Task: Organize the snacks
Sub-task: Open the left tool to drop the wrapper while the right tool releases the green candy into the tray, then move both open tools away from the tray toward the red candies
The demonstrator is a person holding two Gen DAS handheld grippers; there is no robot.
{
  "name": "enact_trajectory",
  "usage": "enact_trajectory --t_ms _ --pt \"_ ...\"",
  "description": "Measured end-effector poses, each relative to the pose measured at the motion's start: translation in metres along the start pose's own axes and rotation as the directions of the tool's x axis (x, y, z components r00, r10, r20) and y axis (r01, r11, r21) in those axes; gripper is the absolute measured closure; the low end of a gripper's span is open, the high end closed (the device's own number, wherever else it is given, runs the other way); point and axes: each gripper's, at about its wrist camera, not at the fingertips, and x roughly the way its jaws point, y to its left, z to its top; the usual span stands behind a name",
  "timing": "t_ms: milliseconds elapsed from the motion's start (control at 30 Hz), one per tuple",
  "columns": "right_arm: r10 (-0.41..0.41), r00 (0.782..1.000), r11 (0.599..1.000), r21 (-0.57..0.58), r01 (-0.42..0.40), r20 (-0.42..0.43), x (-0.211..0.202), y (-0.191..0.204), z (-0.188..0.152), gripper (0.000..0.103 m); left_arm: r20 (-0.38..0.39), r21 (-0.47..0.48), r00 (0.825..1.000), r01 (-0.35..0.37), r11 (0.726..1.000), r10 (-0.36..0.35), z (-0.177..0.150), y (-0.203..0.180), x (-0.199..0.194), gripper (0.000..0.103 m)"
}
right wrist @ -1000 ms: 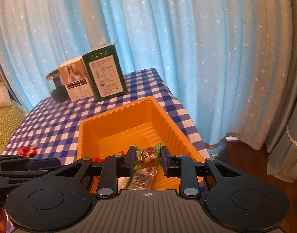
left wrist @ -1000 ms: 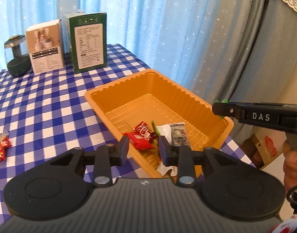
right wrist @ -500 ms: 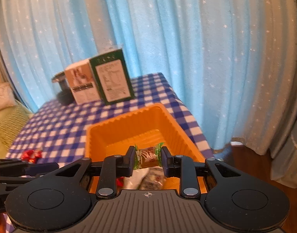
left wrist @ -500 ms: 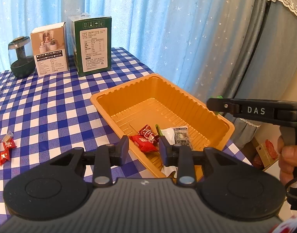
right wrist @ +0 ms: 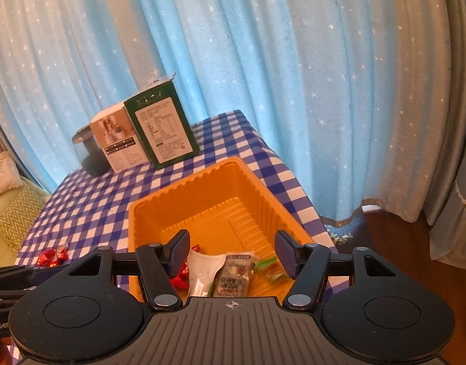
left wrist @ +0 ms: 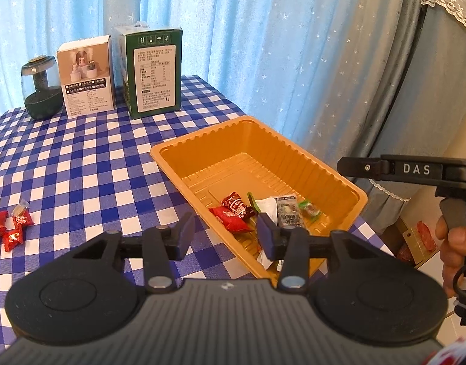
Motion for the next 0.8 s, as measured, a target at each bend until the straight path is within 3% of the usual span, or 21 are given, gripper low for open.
enact_trajectory --t_ms 567,700,800 --pt "0.023 1.0 0.992 -0.122 -0.021 0.014 -0.05 0.07 -0.014 0.04 0.061 -0.023 0.995 -0.073 0.997 0.075 -0.015 0.021 -0.075 0.046" --pt "0.042 0.999 0.99 -0.138 -0.039 0.017 -0.055 0.09 -0.021 0.03 0.073 -0.046 0.992 -0.104 0.994 0.107 -0.021 0.034 -0.095 0.041" --pt "0.063 0.998 0.988 -0.138 -0.061 0.012 -0.057 0.104 -0.026 0.027 0.077 -0.068 0.988 -0.13 0.989 0.135 -0.026 0.046 -0.107 0.04"
